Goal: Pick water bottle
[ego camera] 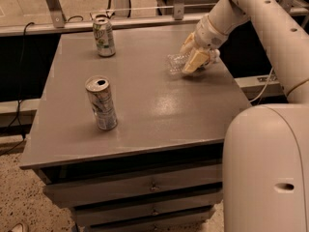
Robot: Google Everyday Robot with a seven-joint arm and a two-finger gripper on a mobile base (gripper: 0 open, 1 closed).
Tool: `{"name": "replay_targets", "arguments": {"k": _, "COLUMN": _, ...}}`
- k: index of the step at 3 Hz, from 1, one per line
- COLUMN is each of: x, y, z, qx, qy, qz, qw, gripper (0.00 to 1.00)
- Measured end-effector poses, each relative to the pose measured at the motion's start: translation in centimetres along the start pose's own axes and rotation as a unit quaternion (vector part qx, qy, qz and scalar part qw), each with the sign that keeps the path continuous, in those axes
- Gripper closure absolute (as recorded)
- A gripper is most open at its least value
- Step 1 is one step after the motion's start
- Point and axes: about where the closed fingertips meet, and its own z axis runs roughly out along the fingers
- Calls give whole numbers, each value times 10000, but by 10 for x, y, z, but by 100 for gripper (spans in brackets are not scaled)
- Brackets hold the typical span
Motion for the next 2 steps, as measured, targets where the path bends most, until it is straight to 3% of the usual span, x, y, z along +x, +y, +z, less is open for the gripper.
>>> {"name": "replay_targets", "arguments": {"k": 1, "x": -20, "y": 1, "z": -23, "qx": 166, "qy": -223, "qz": -38, "qw": 9996, "gripper": 100}}
{"name": "replay_targets", "arguments": {"k": 2, "x": -55, "y": 1, "z": -55, "qx": 400, "qy": -558, "qz": -167, "qw": 9975, "gripper": 100}}
